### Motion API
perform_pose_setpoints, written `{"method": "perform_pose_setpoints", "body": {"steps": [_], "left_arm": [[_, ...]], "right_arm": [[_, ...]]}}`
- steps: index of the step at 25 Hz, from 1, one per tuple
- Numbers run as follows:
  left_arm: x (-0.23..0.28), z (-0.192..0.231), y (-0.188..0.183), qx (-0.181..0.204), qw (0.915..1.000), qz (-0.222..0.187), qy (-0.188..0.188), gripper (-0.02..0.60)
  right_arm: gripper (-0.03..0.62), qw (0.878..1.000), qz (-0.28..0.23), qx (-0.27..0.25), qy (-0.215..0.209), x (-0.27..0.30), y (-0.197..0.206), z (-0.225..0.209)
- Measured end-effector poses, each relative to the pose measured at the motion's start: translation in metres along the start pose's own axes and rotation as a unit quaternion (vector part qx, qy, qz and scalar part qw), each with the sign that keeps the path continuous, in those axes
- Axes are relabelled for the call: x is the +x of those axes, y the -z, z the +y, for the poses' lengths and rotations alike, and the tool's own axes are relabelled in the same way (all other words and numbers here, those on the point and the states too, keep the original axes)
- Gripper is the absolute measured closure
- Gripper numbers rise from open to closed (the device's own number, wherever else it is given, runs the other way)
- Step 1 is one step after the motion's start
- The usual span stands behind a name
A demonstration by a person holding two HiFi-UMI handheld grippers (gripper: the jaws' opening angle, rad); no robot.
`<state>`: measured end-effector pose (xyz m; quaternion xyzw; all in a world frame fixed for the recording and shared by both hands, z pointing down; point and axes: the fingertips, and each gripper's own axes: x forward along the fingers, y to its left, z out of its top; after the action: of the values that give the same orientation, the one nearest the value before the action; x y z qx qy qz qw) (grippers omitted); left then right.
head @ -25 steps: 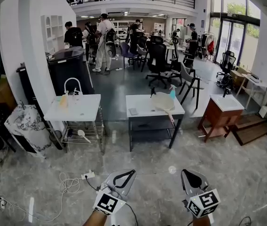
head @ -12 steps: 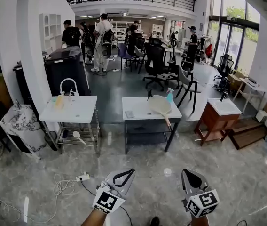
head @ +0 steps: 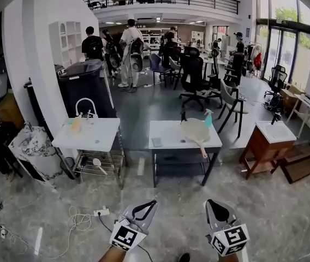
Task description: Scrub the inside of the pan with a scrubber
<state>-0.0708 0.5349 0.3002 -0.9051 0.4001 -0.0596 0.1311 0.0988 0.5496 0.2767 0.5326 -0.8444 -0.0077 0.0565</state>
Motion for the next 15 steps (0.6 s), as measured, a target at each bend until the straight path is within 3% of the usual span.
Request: {"method": "perform_pose_setpoints", "body": {"steps": [4,8,15], "left_arm": [[0.065,0.013,0.000,-0.009,0.9997,0.012,-0.022,0.580],[0.121,0.016,-0.005,0.012,0.9993,0.021,-0.030,0.580],[0.179,0.022,0.004,0.014,0.9974,0.044,-0.055,0.580]], "right_arm": [[0.592,1.000,0.002,0.003,-0.021,0.037,0.006,-0.052],[0.594,1.000,-0.001,-0.002,-0.027,0.062,0.010,-0.112],[0.592,0.998,0.003,0.001,-0.056,0.103,0.024,-0.175]]}}
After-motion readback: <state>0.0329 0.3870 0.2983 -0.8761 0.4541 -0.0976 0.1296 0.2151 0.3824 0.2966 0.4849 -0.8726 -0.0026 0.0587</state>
